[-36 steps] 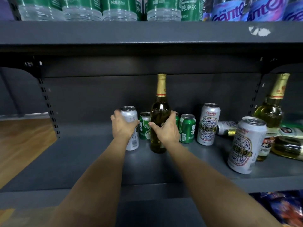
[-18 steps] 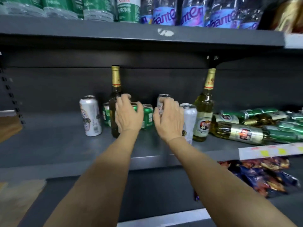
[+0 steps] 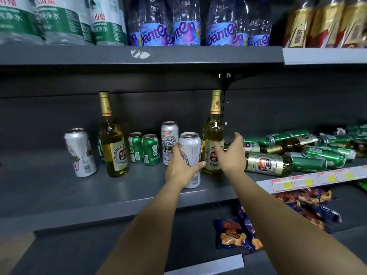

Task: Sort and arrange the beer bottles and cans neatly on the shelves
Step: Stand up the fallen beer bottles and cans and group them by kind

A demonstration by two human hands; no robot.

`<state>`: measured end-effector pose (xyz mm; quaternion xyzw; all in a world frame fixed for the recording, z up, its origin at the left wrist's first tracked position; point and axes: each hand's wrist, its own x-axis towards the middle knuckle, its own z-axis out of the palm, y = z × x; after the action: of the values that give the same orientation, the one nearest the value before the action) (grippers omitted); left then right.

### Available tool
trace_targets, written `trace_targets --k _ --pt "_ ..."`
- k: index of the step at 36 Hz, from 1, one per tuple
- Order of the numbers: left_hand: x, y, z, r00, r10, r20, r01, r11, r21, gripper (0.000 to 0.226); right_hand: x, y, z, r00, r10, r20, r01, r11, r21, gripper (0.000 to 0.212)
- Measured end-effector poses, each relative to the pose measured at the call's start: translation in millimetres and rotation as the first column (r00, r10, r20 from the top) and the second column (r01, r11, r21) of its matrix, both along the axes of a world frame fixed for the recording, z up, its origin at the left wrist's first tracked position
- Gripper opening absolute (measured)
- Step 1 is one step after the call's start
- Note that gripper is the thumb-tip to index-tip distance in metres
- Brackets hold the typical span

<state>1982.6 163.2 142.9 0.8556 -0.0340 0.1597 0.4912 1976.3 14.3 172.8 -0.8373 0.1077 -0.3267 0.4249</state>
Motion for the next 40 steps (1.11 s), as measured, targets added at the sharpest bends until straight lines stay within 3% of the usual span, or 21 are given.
trace_targets --k 5,12,20,26,40 --pt "15 -2 1 0.991 0.131 -0.021 -0.131 0.991 0.009 0.075 17 7 -1 0.981 0.135 -0.139 -0.133 0.991 0.027 0.097" --pt "18 54 20 0.94 0.337 0.057 -0.34 0.94 0.043 0.075 38 9 1 0.96 0.028 -0.28 -0.014 0.999 0.053 0.11" --pt "8 105 15 0.868 0.493 0.064 -0.497 0.864 0.079 0.081 48 15 2 0.939 0.0 -0.345 0.017 0.999 0.044 0.076" --pt "6 116 13 0.848 0.528 0.048 -0.53 0.845 0.073 0.08 40 32 8 0.936 0.009 -0.352 -0.024 0.999 -0.039 0.069" --pt "15 133 7 0.805 0.593 0.004 -0.593 0.803 0.059 0.082 46 101 9 0.921 0.209 -0.328 -0.245 0.967 -0.073 0.066"
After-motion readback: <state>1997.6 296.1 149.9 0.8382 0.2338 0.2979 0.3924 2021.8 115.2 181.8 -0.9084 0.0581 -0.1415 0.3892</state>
